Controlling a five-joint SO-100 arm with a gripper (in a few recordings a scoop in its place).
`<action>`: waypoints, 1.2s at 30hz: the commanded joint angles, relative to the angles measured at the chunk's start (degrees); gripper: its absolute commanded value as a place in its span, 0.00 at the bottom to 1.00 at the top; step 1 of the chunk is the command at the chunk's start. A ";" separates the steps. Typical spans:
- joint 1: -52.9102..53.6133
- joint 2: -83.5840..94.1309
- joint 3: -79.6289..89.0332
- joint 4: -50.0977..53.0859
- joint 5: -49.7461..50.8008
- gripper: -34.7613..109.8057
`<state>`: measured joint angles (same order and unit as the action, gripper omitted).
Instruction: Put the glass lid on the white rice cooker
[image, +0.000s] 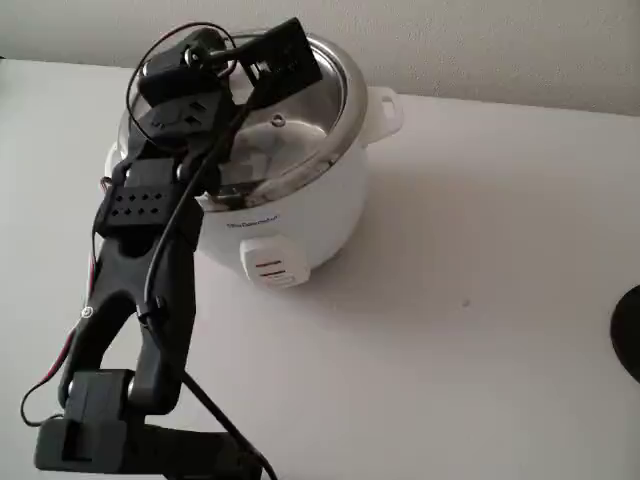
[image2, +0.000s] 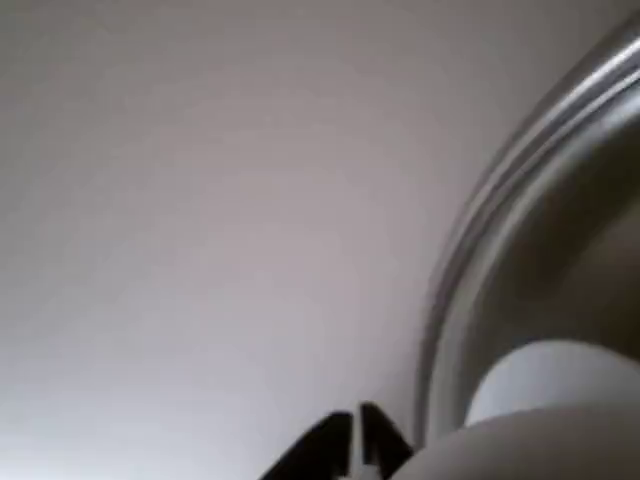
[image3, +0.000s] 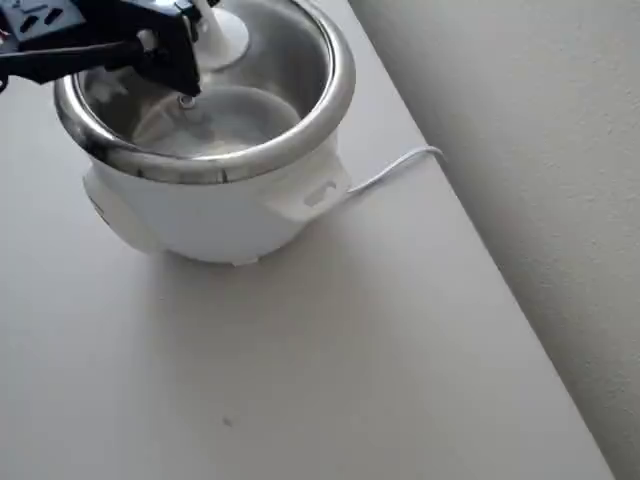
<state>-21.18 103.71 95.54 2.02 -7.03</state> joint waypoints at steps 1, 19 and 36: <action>1.05 4.92 -9.84 0.18 -0.88 0.24; 2.90 19.69 16.96 3.34 -0.62 0.28; 25.14 52.12 30.41 25.49 0.26 0.24</action>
<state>-0.97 147.92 125.77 22.32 -7.29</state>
